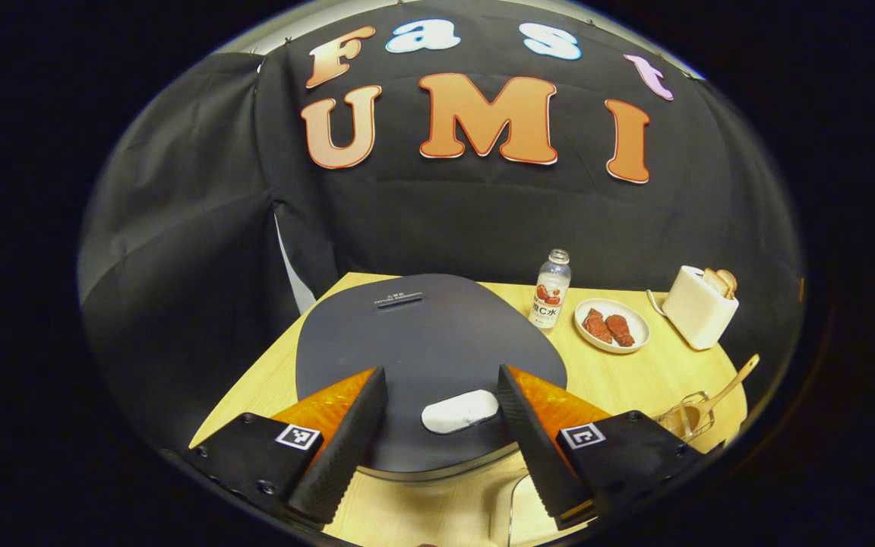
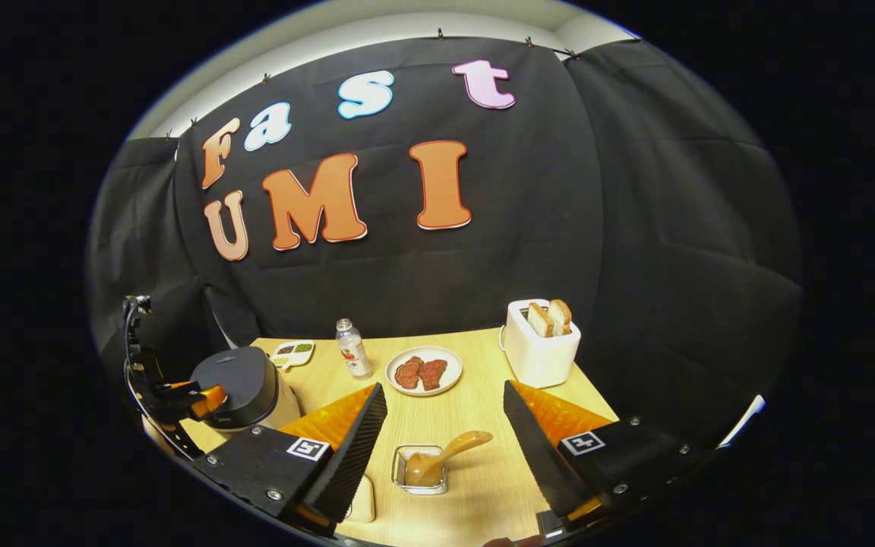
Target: Close the left gripper, press the button to open the rice cooker; take a wooden spoon from the chopstick holder with the right hand, scoop a spoonful of rice and pour it into the rice cooker, then put the wooden spoon back into the chopstick holder.
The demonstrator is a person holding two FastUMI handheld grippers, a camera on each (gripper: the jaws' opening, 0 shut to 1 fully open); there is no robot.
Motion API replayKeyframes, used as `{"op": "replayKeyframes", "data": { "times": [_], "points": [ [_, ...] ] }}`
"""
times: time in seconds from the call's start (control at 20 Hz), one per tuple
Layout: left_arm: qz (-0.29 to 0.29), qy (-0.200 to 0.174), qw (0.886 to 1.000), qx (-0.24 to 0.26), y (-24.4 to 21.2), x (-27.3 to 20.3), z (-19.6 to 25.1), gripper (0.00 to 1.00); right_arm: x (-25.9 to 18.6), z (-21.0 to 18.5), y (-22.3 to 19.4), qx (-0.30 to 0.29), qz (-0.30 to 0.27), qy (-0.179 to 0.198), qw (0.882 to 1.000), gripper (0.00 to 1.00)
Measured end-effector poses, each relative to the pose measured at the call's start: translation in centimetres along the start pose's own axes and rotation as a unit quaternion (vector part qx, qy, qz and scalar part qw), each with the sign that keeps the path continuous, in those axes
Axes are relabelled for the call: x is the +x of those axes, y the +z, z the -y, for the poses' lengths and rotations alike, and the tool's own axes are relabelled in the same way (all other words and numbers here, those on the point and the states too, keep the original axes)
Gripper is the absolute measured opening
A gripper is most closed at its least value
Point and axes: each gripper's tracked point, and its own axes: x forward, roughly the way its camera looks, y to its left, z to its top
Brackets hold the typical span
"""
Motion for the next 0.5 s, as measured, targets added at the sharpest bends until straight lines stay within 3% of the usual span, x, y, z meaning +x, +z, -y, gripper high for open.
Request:
{"op": "replayKeyframes", "data": {
  "times": [0.3, 0.5],
  "points": [
    [0.075, -0.023, 0.997, -0.004, 11.6, -6.1, -0.7, 0.99, -1.0, -0.9, 3.4, -0.003, 0.038, -0.001, 0.999, 0.95],
    [0.134, -0.017, 0.991, 0.01, 19.0, -11.7, -1.8, 0.97, -1.7, -1.8, 6.1, -0.013, 0.063, 0.004, 0.998, 0.95]
  ]
}}
